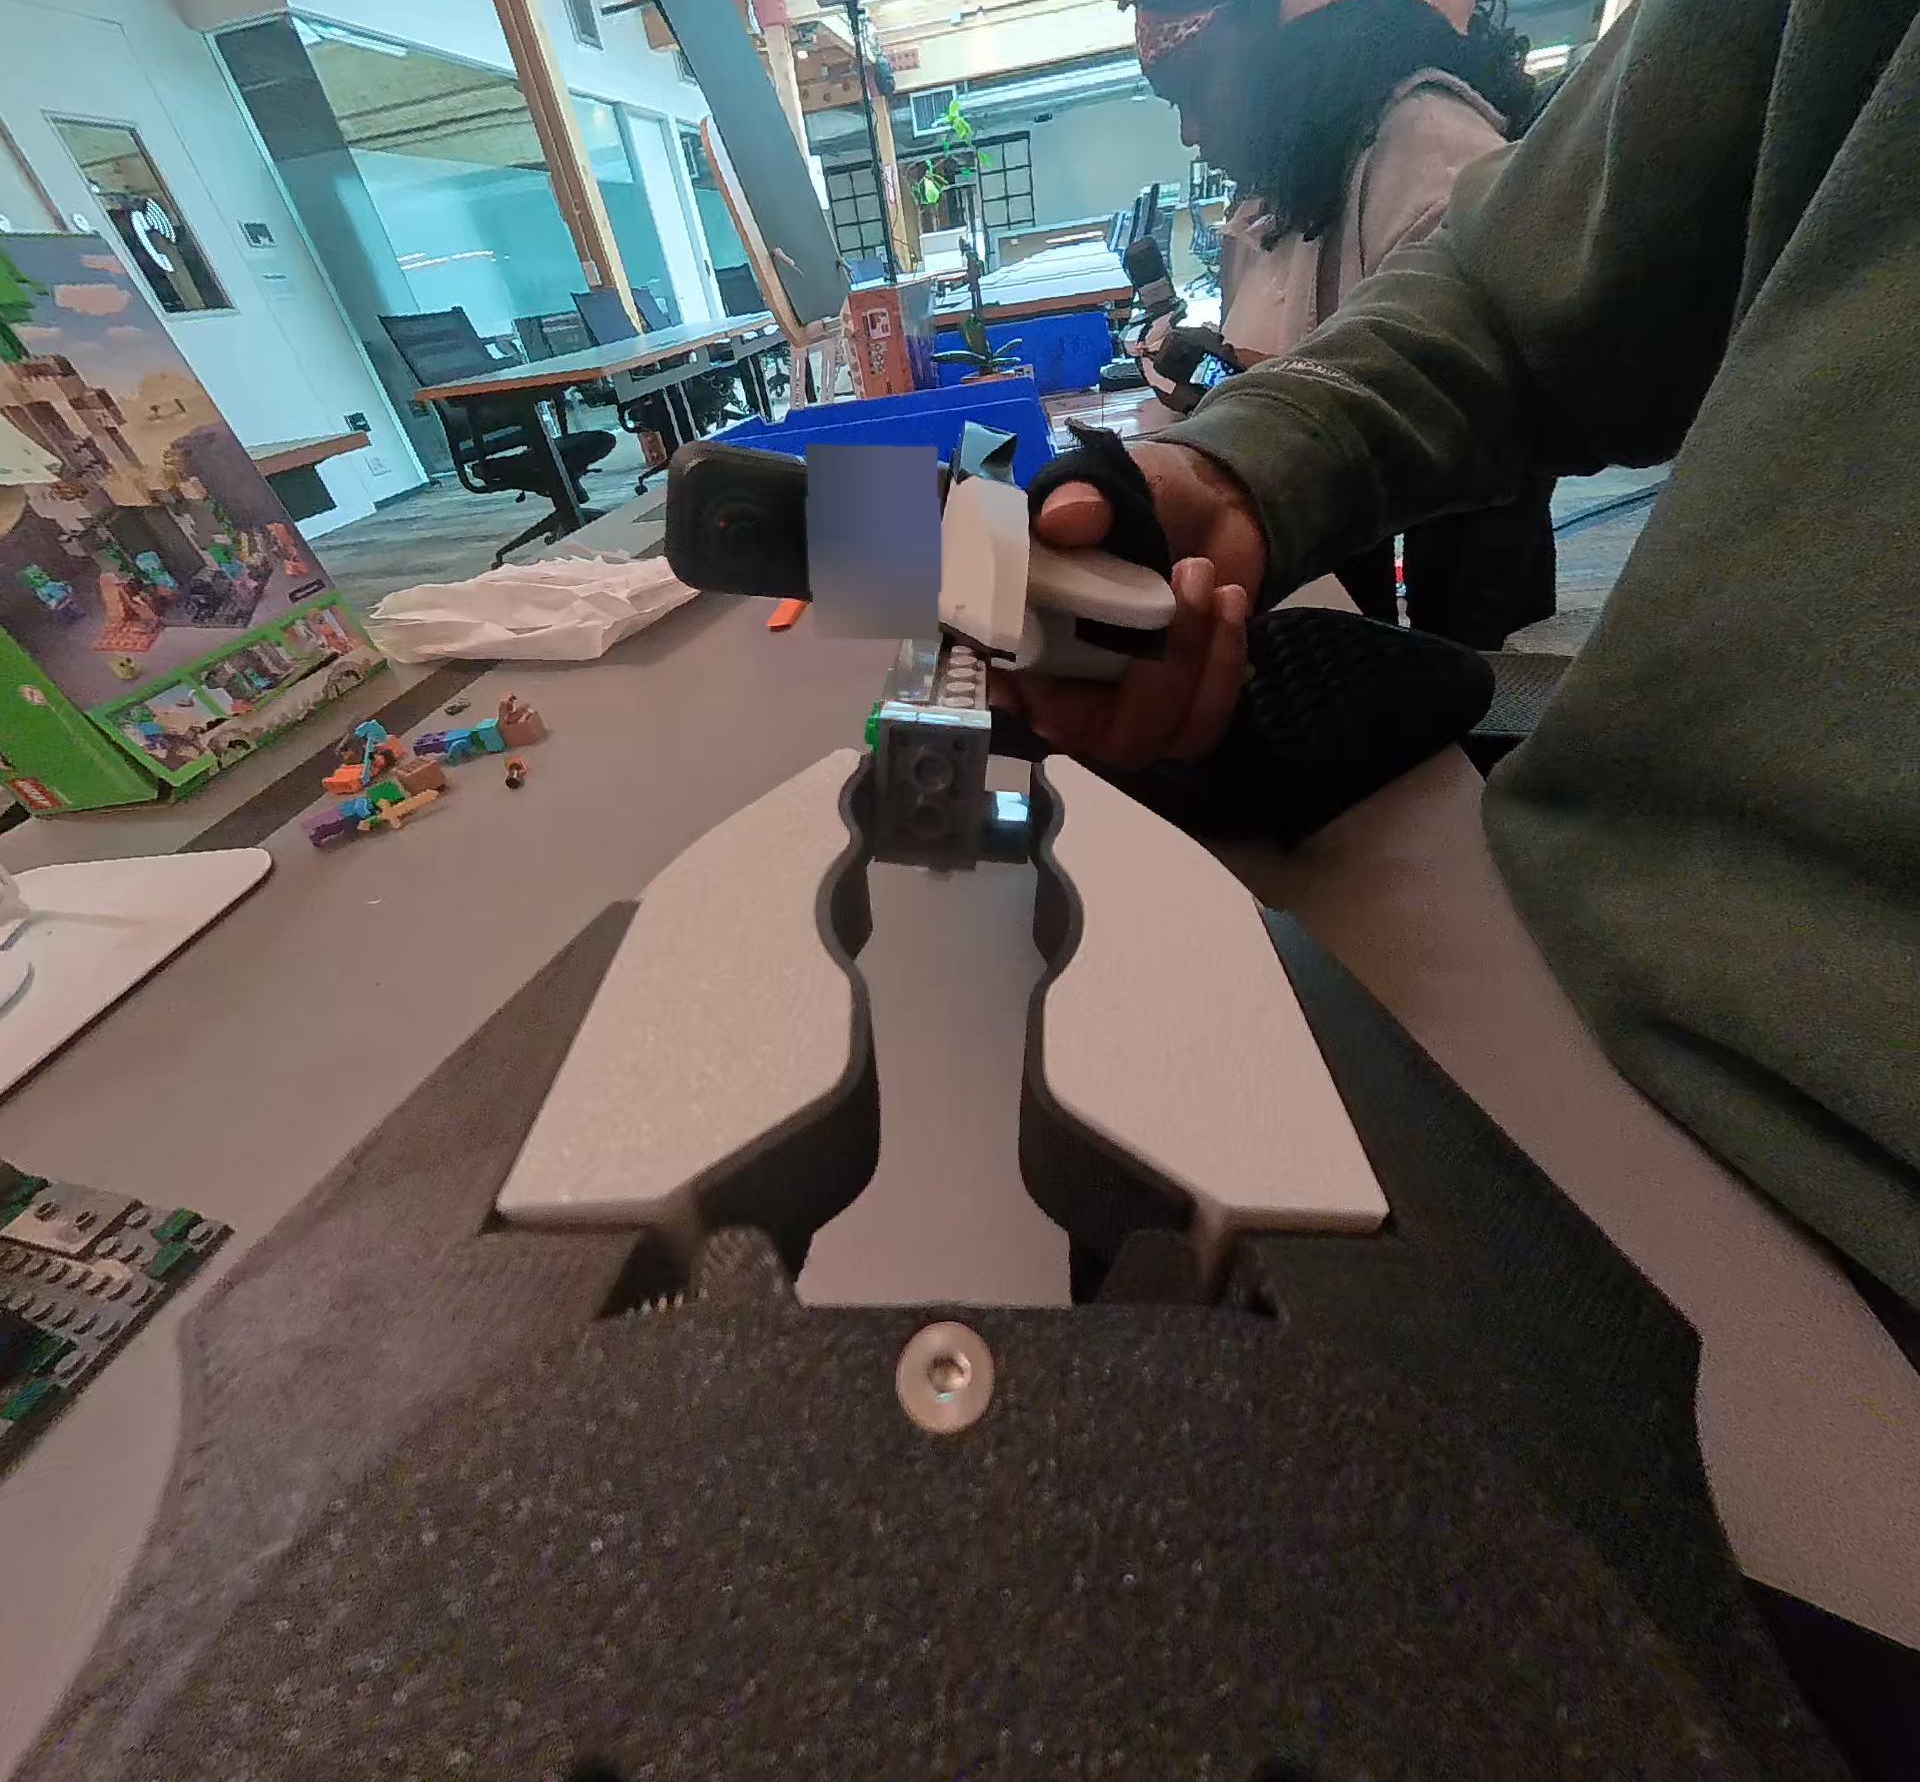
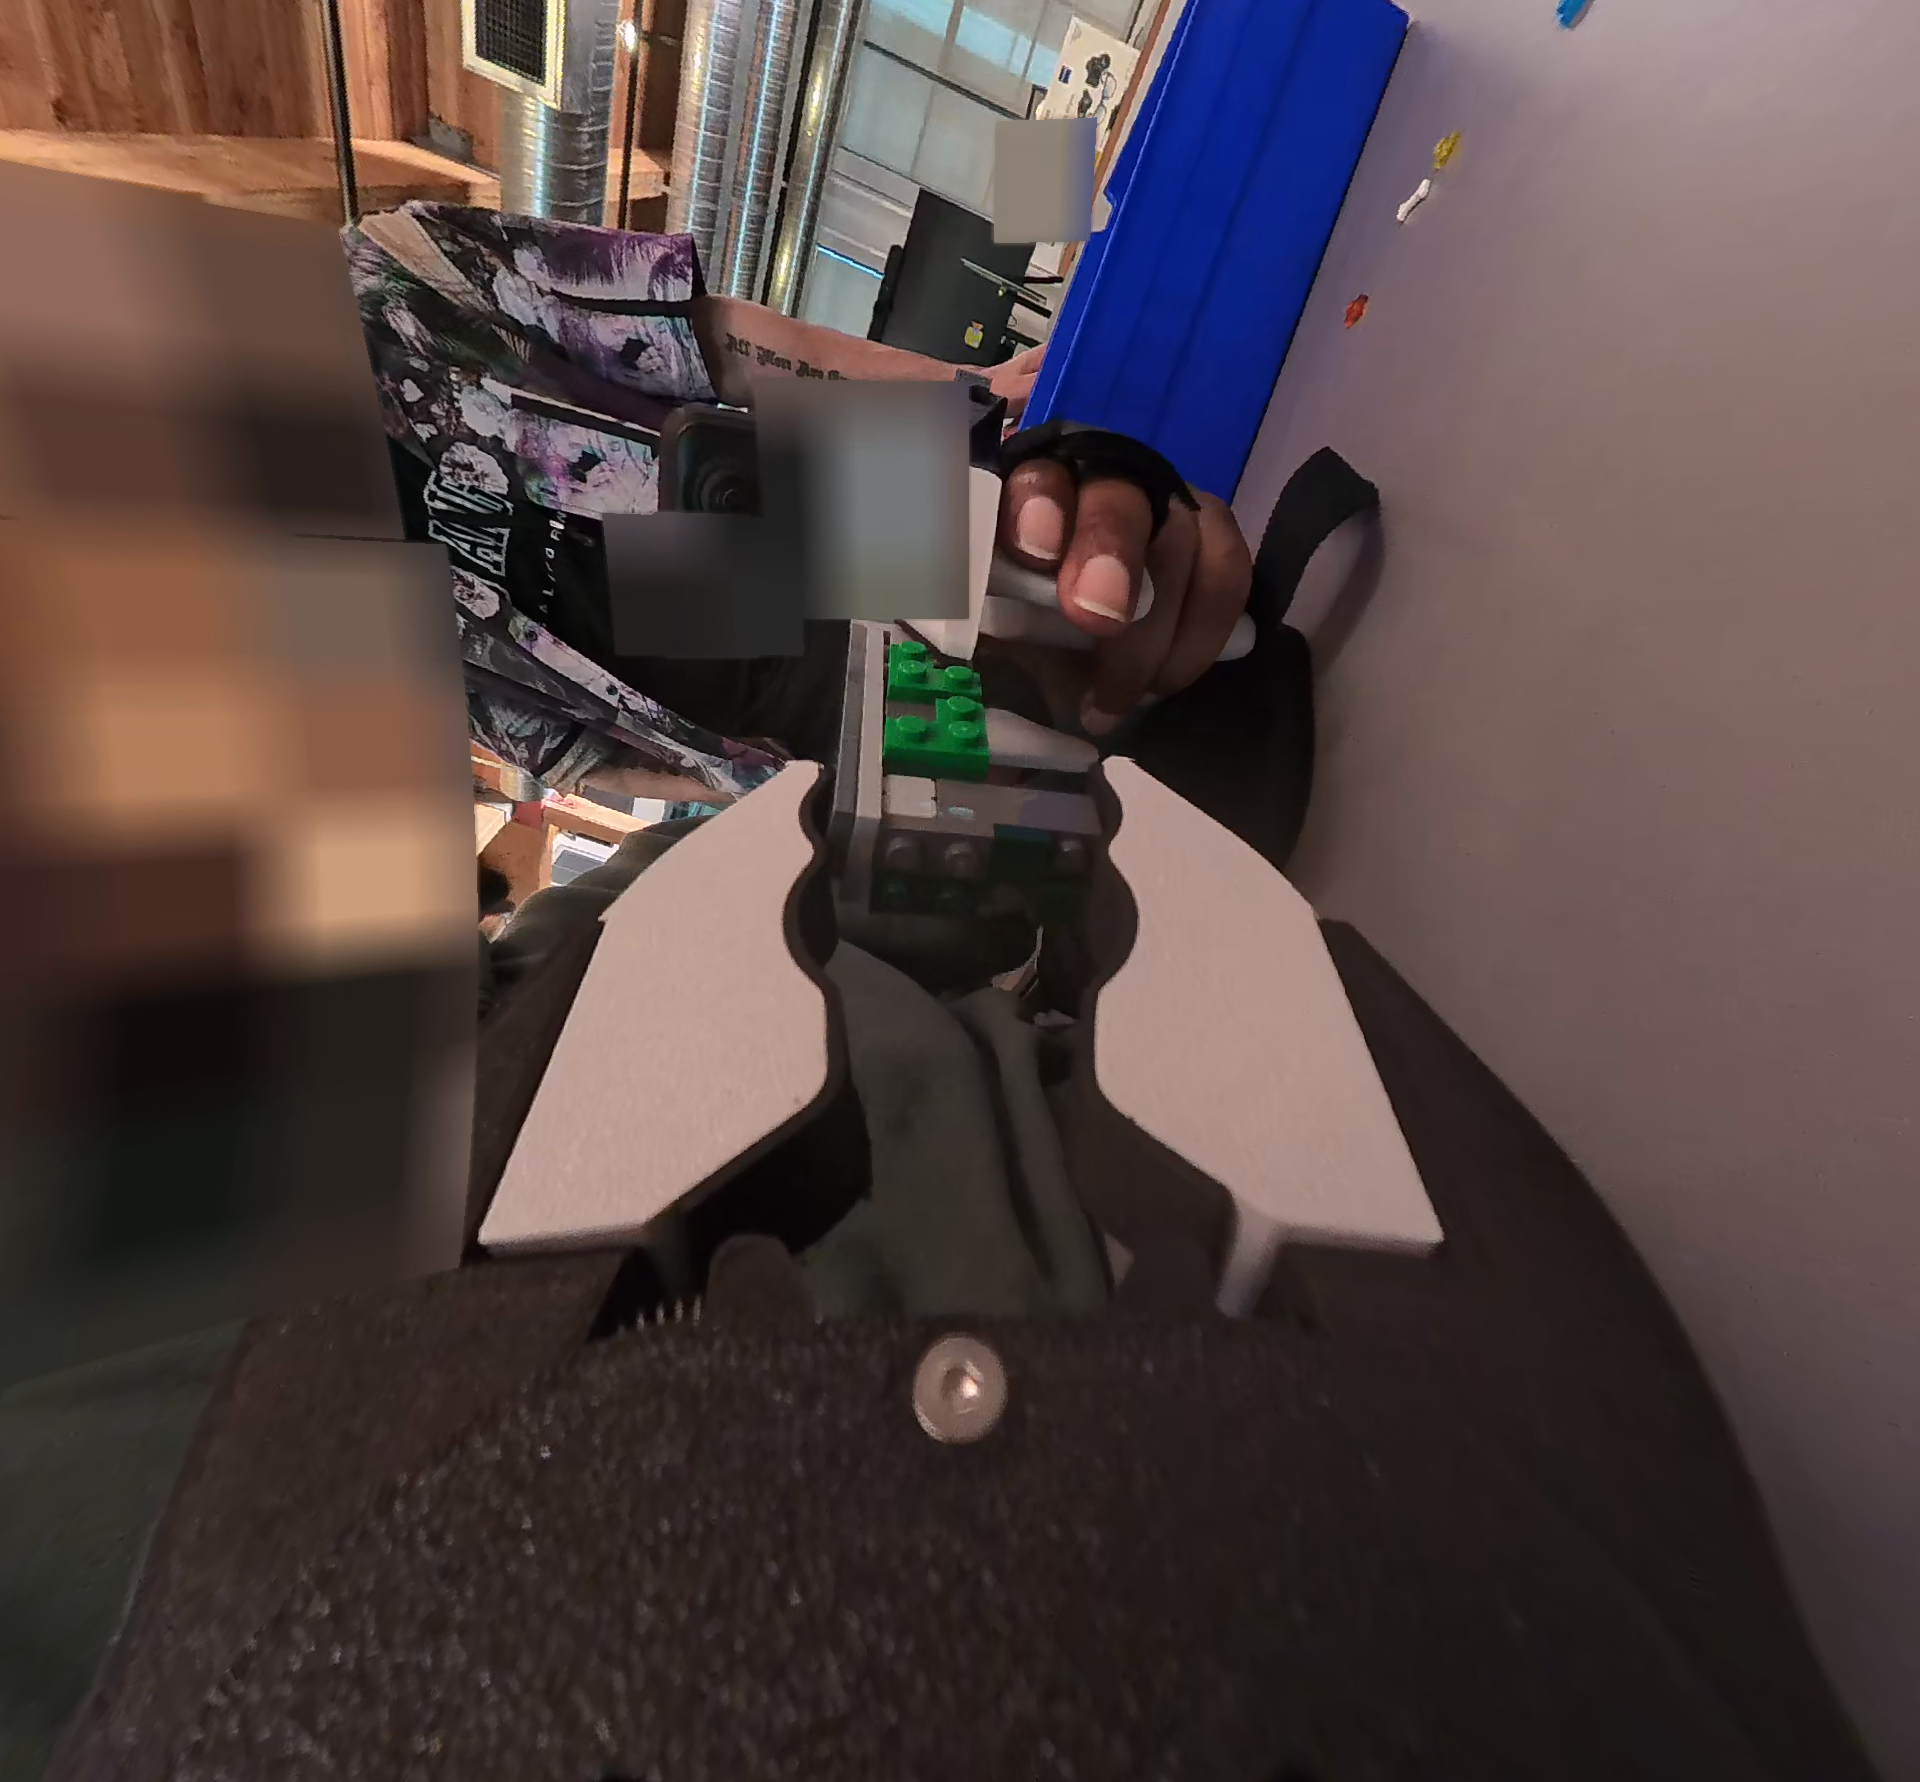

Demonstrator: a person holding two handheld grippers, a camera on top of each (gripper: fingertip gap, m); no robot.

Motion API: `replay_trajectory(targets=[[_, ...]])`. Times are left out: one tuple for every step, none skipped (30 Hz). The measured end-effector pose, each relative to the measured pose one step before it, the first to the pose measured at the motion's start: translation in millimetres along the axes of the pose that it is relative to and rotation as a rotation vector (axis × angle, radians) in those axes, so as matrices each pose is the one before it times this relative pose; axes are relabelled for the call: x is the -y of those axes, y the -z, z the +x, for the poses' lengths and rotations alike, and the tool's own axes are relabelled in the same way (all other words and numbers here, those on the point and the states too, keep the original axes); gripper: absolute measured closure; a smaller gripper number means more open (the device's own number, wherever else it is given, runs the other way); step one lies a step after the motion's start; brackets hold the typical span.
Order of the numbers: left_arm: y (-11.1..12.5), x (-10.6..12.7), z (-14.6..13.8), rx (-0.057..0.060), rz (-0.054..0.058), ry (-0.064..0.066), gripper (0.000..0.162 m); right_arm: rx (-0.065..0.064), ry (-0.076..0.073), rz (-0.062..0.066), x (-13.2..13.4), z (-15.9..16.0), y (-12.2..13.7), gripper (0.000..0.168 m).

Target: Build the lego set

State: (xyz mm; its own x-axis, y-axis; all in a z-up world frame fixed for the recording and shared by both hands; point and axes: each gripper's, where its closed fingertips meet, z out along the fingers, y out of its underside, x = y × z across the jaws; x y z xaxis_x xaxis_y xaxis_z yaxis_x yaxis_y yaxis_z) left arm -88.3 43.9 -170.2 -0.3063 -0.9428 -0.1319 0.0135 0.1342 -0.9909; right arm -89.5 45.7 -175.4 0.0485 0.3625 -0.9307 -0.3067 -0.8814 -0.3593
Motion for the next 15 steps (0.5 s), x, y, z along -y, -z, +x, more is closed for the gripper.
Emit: replay_trajectory(targets=[[0.06,0.23,0.18,0.0,0.0006,-0.0021,0.135,0.0006,-0.0013,0.0037,-0.07,-0.17,-0.19,0.123],[-0.03,-0.26,0.11,0.0012,-0.0018,-0.0031,0.135,-0.0005,-0.0001,0.0033,-0.05,0.07,0.03,0.123],[-0.25,-0.46,0.24,0.0017,-0.003,-0.0048,0.135,-0.0016,0.0003,0.0023,-0.21,0.33,0.1,0.123],[-0.25,-0.67,0.31,0.0014,-0.0047,-0.0054,0.135,-0.003,0.0013,0.0006,-0.25,0.44,0.28,0.123],[-0.34,-0.5,0.49,-0.0009,-0.0024,-0.0034,0.135,-0.0037,0.004,-0.0014,-0.55,0.4,0.25,0.123],[-0.13,-0.4,0.51,-0.0029,-0.0018,-0.0004,0.135,-0.0033,0.0067,-0.0034,-0.76,0.35,0.28,0.123],[-0.3,-0.55,0.48,-0.0029,-0.0022,-0.0002,0.135,-0.0035,0.0083,-0.004,-0.77,0.3,0.32,0.123],[-0.27,-0.68,0.43,-0.0021,-0.0035,-0.0019,0.135,-0.0036,0.0088,-0.0044,-0.76,0.48,0.32,0.123],[-0.24,-0.36,0.71,-0.0027,-0.002,-0.0025,0.135,-0.0026,0.0092,-0.0055,-0.88,0.27,0.3,0.123],[-0.17,-0.04,0.93,-0.0039,-0.0003,-0.0022,0.135,-0.0003,0.009,-0.0066,-1.09,0.04,0.28,0.123],[-0.19,-0.14,0.67,-0.0029,-0.0009,-0.0021,0.135,0.001,0.007,-0.0067,-1.13,-0.05,0.18,0.123],[-0.21,-0.1,0.88,-0.0043,-0.0007,-0.0018,0.135,0.0009,0.007,-0.0084,-1.14,0.05,0.34,0.123],[-0.24,-0.5,0.95,-0.0052,-0.003,-0.0017,0.135,-0.0012,0.0089,-0.013,-1.5,0.24,0.31,0.123],[-0.6,-1.2,0.48,-0.0007,-0.0066,-0.0037,0.135,-0.0051,0.0098,-0.0123,-1.27,0.65,0.46,0.123],[-0.4,-1.07,0.71,-0.003,-0.0047,-0.0037,0.135,-0.0073,0.0111,-0.0116,-1.0,0.76,0.5,0.123]])
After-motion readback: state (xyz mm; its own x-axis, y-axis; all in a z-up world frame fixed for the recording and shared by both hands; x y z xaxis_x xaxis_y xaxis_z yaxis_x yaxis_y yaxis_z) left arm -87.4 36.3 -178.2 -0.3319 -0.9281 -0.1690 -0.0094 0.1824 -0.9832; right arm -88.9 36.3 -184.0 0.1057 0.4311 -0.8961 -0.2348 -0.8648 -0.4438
